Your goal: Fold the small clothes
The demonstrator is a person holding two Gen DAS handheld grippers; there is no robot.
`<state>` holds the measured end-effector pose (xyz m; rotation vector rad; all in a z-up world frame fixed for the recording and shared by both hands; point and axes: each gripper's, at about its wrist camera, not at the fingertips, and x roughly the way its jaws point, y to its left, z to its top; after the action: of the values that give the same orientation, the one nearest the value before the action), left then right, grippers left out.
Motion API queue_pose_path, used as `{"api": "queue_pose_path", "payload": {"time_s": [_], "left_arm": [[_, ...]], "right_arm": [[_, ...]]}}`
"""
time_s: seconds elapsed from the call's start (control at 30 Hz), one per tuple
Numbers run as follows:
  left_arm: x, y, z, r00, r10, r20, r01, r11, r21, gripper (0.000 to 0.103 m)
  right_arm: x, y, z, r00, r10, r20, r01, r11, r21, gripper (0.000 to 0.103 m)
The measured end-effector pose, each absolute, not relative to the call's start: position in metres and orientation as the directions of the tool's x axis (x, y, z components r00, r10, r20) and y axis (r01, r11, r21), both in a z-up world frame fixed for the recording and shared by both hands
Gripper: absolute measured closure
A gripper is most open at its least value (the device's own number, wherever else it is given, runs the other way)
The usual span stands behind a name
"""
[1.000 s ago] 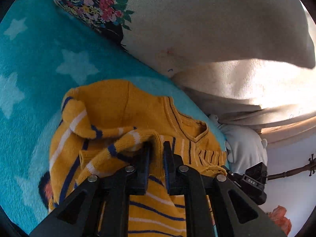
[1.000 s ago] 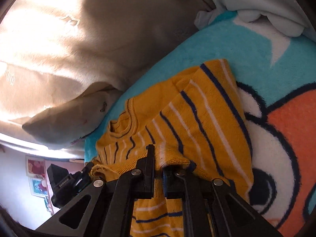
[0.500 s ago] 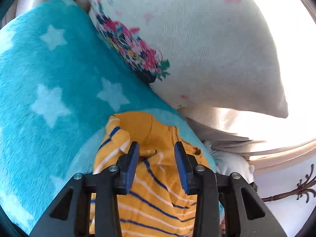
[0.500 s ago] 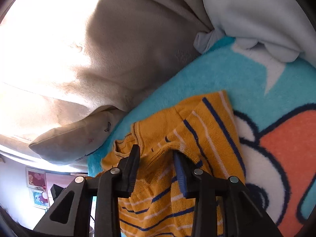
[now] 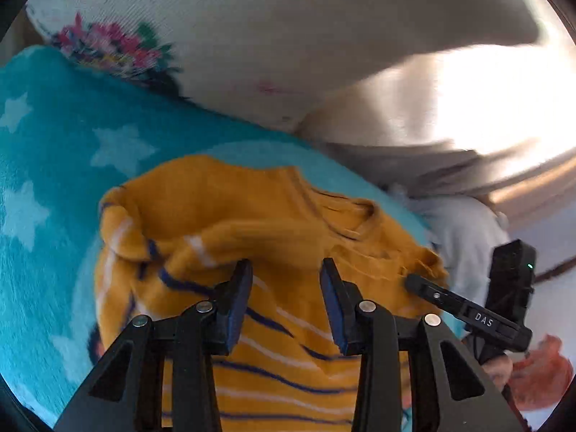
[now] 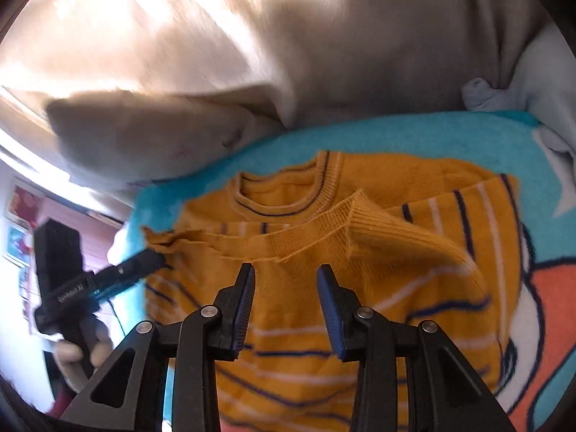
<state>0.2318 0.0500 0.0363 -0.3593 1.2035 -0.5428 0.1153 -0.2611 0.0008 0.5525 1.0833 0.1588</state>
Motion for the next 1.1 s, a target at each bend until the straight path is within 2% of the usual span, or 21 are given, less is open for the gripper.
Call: {"api": "queue_pose_path", "payload": {"time_s": [0.03, 0.07, 0.1, 0.13, 0.23, 0.27, 0.3, 0.4, 0.5, 0.57, 0.6, 0.73, 0.9, 1.1], "left_arm": [[0.241, 0.056, 0.026, 0.247, -0.573, -0.782, 0.16, 0.82, -0.55, 0.069], [0.249, 0.064, 0.016, 0.233, -0.581, -0.78, 0.109, 0.813, -0.572, 0.08], [0.255, 0.071, 0.008, 0.222, -0.596, -0.772, 0.064, 0.799, -0.598, 0.084], [0.258, 0.078, 0.004, 0.216, -0.62, -0.754, 0.032, 0.777, -0.629, 0.086], [0.259, 0.095, -0.001, 0.206, -0.678, -0.705, -0.001, 0.721, -0.693, 0.086], [0.258, 0.099, 0.0, 0.204, -0.688, -0.697, 0.001, 0.712, -0.702, 0.086], [0.257, 0.103, 0.001, 0.201, -0.694, -0.691, 0.001, 0.706, -0.708, 0.086], [0.248, 0.117, 0.015, 0.218, -0.698, -0.682, 0.03, 0.703, -0.71, 0.08], [0.23, 0.136, 0.039, 0.281, -0.657, -0.7, 0.048, 0.738, -0.673, 0.069], [0.209, 0.154, 0.052, 0.327, -0.621, -0.712, 0.036, 0.761, -0.648, 0.055], [0.195, 0.164, 0.056, 0.346, -0.606, -0.716, 0.024, 0.769, -0.639, 0.053], [0.149, 0.189, 0.054, 0.365, -0.596, -0.716, -0.044, 0.757, -0.652, 0.051], [0.102, 0.182, 0.022, 0.332, -0.649, -0.685, -0.12, 0.691, -0.713, 0.051], [0.097, 0.161, 0.0, 0.328, -0.668, -0.668, -0.141, 0.664, -0.734, 0.048]], "right_arm": [[0.125, -0.263, -0.008, 0.465, 0.332, -0.82, 0.164, 0.878, 0.449, 0.067], [0.133, -0.27, -0.016, 0.464, 0.265, -0.845, 0.2, 0.898, 0.392, 0.069], [0.14, -0.279, -0.024, 0.457, 0.206, -0.865, 0.248, 0.905, 0.346, 0.069], [0.143, -0.289, -0.029, 0.456, 0.172, -0.873, 0.289, 0.899, 0.328, 0.072], [0.141, -0.32, -0.026, 0.495, 0.198, -0.846, 0.383, 0.824, 0.417, 0.073], [0.137, -0.325, -0.021, 0.509, 0.196, -0.838, 0.39, 0.816, 0.428, 0.071], [0.129, -0.329, -0.011, 0.525, 0.16, -0.836, 0.399, 0.822, 0.407, 0.065], [0.1, -0.344, 0.011, 0.56, 0.122, -0.819, 0.413, 0.816, 0.404, 0.059], [0.06, -0.361, 0.022, 0.587, 0.12, -0.801, 0.431, 0.791, 0.434, 0.054], [0.028, -0.371, 0.021, 0.59, 0.128, -0.798, 0.444, 0.773, 0.452, 0.053], [0.013, -0.373, 0.019, 0.586, 0.141, -0.798, 0.449, 0.763, 0.465, 0.052], [-0.04, -0.384, 0.0, 0.573, 0.225, -0.788, 0.462, 0.705, 0.538, 0.05], [-0.073, -0.364, -0.023, 0.548, 0.318, -0.774, 0.418, 0.698, 0.582, 0.046], [-0.079, -0.339, -0.038, 0.516, 0.367, -0.774, 0.368, 0.721, 0.588, 0.041]]}}
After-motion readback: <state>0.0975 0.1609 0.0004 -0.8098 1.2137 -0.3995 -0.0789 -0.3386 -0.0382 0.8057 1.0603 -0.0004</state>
